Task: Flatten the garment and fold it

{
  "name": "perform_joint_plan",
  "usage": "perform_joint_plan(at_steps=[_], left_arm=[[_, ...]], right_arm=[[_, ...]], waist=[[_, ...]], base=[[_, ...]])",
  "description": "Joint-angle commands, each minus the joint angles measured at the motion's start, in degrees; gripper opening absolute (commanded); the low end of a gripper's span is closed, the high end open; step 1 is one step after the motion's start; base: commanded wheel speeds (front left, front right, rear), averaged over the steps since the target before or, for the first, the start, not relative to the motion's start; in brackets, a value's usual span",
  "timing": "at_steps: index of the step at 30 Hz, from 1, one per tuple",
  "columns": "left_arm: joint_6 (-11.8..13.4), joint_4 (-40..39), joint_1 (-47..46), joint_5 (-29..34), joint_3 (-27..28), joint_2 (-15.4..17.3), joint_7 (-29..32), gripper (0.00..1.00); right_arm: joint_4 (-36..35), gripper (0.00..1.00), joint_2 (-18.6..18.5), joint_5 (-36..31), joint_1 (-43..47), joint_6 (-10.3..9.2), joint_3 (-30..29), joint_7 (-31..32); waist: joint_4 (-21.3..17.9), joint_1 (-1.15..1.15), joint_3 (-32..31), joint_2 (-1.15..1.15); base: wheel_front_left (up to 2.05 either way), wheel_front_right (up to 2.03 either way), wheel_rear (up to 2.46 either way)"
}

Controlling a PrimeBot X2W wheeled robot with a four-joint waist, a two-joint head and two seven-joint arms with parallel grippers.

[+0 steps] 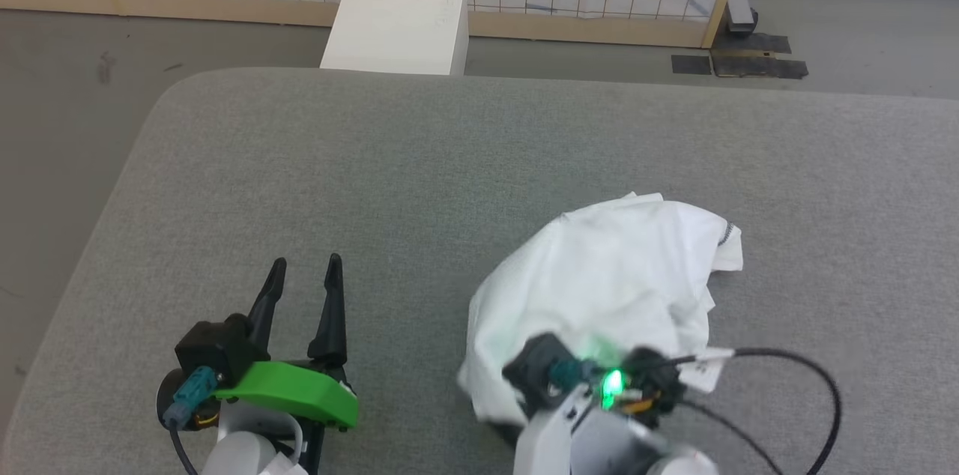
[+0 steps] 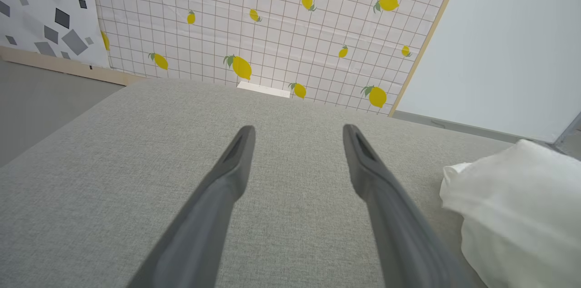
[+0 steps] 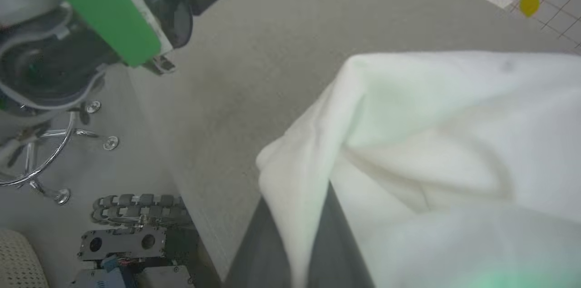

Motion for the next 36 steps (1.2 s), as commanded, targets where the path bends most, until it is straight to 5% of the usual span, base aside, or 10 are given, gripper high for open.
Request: perform_joint_plan(at_steps=[1,5,7,19,36], left_arm=[[-0.4,0.0,0.0,0.3,0.2,-0.3,-0.2,1.00],[-0.4,0.2,0.1,0.4,0.2,-0.4,-0.2,1.00],[-0.4,0.3,0.3,0.4,0.2,-0.5,-0.2,1.00],[-0.8,1.5,-0.4,0.5,-2.9,-0.7,-0.2,1.00],[-1.2,5.4,-7.7,-1.2,-12.8,-0.8,0.0,1.00]], right_arm=[[1.7,0.00,-1.3,1.6,1.2,-0.09,1.1,1.3],[5.5,0.00,-2.9,4.6,2.9,-0.09,2.0,3.6],[5.7,1.00,-3.0,4.8,3.4,-0.09,0.3,2.2],[-4.7,1.00,0.5,-2.1,8.6,-0.09,-23.6,-22.2],[0.8,1.00,1.6,-7.3,13.6,-0.09,-50.1,-22.3]], waist=[[0.1,0.00,0.1,0.00],[0.0,0.00,0.2,0.00],[-0.2,0.00,0.1,0.00],[-3.3,0.00,-1.7,0.00],[-11.0,0.00,-0.1,0.00]], base=[[0.00,0.00,0.00],[0.00,0.00,0.00],[0.00,0.00,0.00],[0.00,0.00,0.00],[0.00,0.00,0.00]])
